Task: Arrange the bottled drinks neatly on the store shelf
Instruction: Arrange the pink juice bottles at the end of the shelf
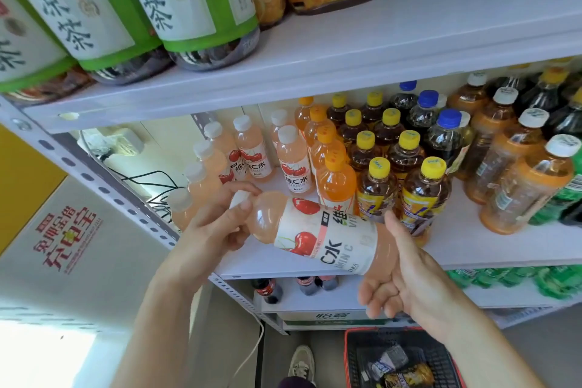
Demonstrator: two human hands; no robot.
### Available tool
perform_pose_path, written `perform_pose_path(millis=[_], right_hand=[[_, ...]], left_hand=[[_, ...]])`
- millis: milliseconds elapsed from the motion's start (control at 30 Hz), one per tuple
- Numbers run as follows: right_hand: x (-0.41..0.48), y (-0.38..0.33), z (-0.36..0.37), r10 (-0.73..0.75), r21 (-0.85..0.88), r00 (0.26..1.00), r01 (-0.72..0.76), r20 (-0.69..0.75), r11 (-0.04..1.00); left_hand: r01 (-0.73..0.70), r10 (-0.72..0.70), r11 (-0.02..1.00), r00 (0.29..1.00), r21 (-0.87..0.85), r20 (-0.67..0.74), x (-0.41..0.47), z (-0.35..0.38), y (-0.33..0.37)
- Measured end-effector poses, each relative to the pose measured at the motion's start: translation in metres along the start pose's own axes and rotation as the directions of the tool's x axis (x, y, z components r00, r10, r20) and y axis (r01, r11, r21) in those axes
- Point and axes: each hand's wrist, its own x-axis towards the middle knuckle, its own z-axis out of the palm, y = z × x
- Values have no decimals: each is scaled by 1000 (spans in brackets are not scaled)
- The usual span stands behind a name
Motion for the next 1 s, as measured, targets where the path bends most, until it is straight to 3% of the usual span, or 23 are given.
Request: perform_pose_path(millis=[67,200,267,333,400,500,600,667,800,1000], right_hand=[[4,1,0,-19,-11,1000,19,2,1000],[8,2,5,-142,102,989,138,29,985],[9,4,10,-175,-59,984,176,29,983],[13,6,10,-244,-273,966,211,-90,938],[15,4,7,-361,-448,913,247,-189,859],[15,-3,-1,-566,-626,795,331,-218,706],[21,-12,-2,-713,-771,675,348,-188,534],[26,-19,2,-756,-826,637,341,-148,449],[37,-27,13,-774,-881,633,357,-17,312],[50,-25,22,-734,-941,679,262,21,215]], left_hand=[[-22,21,1000,1000,22,9,0,-3,0],[-52,80,989,977,142,-199,8,3,1],[-57,119,970,959,234,-257,12,4,1],[-53,165,931,943,361,-289,19,3,1],[-24,227,829,927,558,-298,25,4,2],[-28,312,632,924,775,-220,43,13,1],[-57,281,592,949,804,-140,72,26,-8],[-75,276,568,955,820,-104,93,33,-17],[-98,239,527,970,844,-37,126,46,-33],[-66,160,595,986,801,-38,153,46,-39]])
